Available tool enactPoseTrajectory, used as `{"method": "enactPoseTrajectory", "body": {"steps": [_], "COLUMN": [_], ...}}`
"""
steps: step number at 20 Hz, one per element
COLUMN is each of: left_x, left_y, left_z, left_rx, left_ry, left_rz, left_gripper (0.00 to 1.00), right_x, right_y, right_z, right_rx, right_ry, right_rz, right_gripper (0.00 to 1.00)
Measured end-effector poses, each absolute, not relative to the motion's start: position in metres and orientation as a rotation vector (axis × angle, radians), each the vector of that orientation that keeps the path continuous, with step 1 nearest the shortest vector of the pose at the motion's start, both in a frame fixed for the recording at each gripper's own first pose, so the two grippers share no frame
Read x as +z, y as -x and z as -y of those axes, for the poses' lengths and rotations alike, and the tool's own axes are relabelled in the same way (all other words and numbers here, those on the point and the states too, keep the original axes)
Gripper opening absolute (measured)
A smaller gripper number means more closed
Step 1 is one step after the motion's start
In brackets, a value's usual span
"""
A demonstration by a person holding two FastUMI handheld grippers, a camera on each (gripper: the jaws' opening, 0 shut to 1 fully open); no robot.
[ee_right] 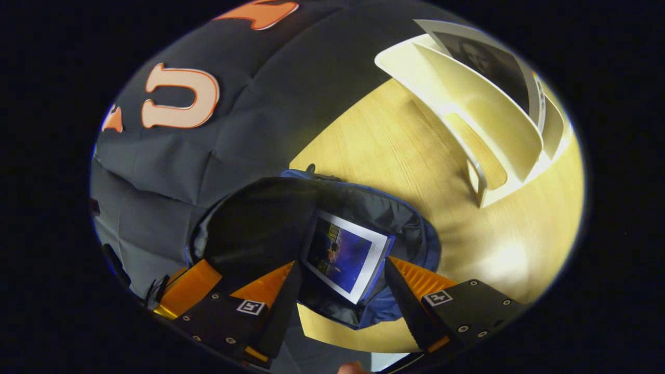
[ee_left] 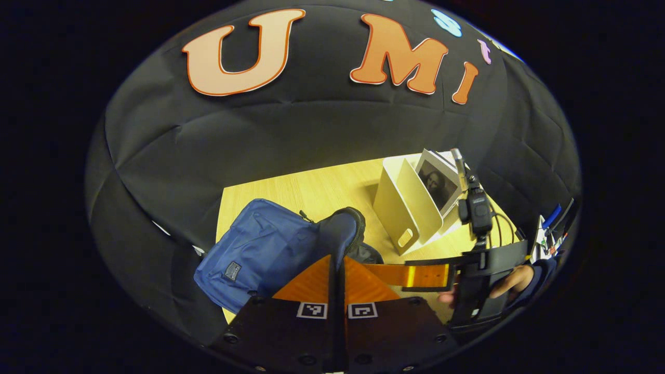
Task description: Open the schoolbag, grab two books from the bookshelf and put them into the schoolbag.
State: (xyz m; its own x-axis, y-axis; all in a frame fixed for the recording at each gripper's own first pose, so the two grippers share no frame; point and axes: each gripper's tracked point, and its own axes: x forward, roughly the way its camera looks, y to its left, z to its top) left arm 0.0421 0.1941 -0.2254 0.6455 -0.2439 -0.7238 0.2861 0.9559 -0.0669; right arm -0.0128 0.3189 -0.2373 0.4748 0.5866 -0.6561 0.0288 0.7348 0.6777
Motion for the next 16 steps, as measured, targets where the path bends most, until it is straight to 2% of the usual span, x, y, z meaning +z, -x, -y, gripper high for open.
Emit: {"method": "enactPoseTrajectory", "body": {"steps": [6,11,16], "left_x": [-0.233,-0.240,-0.243], "left_y": [-0.043,-0.044,-0.044], "left_z": [-0.187,-0.182,-0.182], "left_rx": [-0.299,-0.296,-0.289], "left_ry": [-0.045,-0.036,-0.023], "left_rz": [-0.832,-0.845,-0.851], "left_gripper": [0.00,0.00,0.01], "right_x": [-0.214,-0.186,-0.161], "right_y": [0.000,-0.018,-0.040], "right_z": [-0.235,-0.165,-0.112], "right_rx": [0.320,0.219,0.159], "right_ry": [-0.409,-0.109,0.008], "right_rz": [-0.959,-0.914,-0.933], "right_gripper": [0.97,0.97,0.97]}}
